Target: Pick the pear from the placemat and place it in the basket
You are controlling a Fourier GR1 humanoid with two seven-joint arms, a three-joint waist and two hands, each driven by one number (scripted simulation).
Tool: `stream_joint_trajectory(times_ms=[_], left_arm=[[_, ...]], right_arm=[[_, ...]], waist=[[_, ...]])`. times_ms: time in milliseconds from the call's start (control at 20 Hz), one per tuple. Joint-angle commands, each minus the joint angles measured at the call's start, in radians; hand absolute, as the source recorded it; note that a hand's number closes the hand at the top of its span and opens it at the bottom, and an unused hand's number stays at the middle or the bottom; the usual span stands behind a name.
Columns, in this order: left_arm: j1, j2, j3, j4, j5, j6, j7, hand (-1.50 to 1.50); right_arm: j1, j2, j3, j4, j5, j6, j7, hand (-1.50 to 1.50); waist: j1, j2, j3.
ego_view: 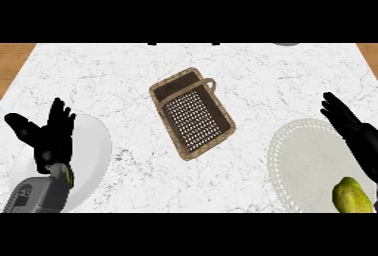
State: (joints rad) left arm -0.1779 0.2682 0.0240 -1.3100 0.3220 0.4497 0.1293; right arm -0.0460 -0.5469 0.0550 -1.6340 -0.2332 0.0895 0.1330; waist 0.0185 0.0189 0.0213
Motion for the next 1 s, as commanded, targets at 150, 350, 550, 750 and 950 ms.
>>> stream_joint_trajectory(times_ms=[150,350,550,750,950], left_arm=[[0.091,0.155,-0.089,0.051,-0.149,-0.057,0.011,0.0],[0.141,0.19,-0.177,0.077,-0.219,-0.102,0.023,0.0],[0.166,0.206,-0.182,0.081,-0.237,-0.096,0.018,0.0],[0.193,0.247,-0.16,0.066,-0.235,-0.1,0.023,0.0],[0.228,0.256,-0.174,0.031,-0.239,-0.113,0.011,0.0]], right_arm=[[-0.07,0.177,-0.218,-0.218,-0.029,-0.281,-0.282,1.5],[-0.092,0.099,-0.282,-0.332,0.192,-0.402,-0.405,-1.5],[-0.019,0.193,-0.433,-0.315,0.351,-0.717,-0.376,-1.5],[0.158,0.304,-0.541,-0.254,0.465,-0.907,-0.274,-1.5],[0.386,0.454,-0.536,-0.262,0.557,-0.965,-0.175,-1.5]], waist=[[-0.119,-0.061,-0.009],[-0.16,-0.057,-0.026],[-0.199,-0.048,-0.029],[-0.238,-0.034,-0.028],[-0.205,-0.03,-0.031]])
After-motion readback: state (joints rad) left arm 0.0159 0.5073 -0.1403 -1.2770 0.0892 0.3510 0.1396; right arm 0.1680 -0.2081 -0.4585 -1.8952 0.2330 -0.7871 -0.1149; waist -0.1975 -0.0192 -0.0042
